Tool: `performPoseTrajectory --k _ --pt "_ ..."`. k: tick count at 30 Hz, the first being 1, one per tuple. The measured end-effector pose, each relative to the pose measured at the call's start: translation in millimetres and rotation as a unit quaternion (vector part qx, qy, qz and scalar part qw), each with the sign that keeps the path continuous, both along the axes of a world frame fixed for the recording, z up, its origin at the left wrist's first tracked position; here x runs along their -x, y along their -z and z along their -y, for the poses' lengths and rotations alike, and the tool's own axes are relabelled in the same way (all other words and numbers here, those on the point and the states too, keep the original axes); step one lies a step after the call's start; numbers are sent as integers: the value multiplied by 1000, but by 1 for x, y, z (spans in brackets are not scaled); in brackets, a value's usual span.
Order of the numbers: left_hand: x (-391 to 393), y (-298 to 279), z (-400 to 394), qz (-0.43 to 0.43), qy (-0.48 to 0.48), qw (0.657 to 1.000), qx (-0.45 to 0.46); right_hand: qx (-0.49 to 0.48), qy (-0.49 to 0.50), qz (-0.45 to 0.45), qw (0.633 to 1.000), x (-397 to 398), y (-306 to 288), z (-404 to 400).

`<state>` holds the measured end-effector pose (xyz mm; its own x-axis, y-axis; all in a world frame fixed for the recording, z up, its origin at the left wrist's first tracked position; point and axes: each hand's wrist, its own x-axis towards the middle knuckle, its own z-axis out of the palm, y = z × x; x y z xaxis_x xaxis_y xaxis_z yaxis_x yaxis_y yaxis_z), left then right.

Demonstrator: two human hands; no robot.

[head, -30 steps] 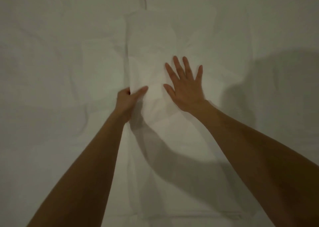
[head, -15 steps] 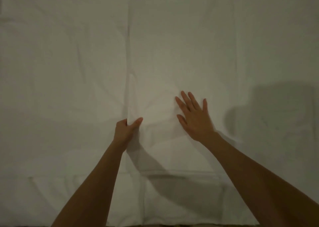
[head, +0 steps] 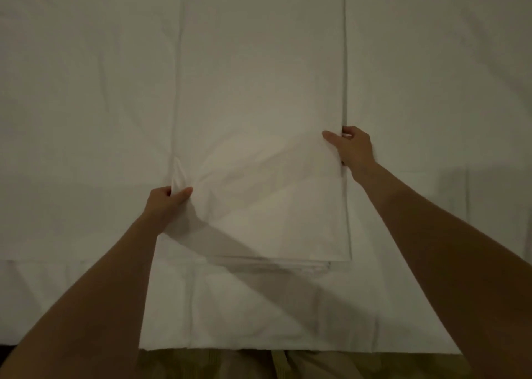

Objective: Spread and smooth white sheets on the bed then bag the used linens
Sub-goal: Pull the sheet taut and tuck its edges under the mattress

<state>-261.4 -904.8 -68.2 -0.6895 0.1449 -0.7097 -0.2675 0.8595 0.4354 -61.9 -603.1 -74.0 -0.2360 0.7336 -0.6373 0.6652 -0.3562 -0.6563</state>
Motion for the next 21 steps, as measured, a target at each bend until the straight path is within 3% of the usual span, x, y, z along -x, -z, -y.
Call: performPoseTrajectory --k 5,9,15,17,21 --pt "0 -7 3 42 -19 999 0 -25 -26 8 999 8 0 -3" --pt "-2 -16 9 178 -72 981 -39 22 -4 -13 1000 7 1 -11" --pt "-13 -14 7 257 -27 965 -45 77 -7 -39 996 -1 -1 -13" --pt "-13 -13 10 257 -35 964 -54 91 -3 -40 995 -1 -1 -6" --pt "-26 -8 41 228 -154 958 -78 93 29 -47 994 -5 2 8"
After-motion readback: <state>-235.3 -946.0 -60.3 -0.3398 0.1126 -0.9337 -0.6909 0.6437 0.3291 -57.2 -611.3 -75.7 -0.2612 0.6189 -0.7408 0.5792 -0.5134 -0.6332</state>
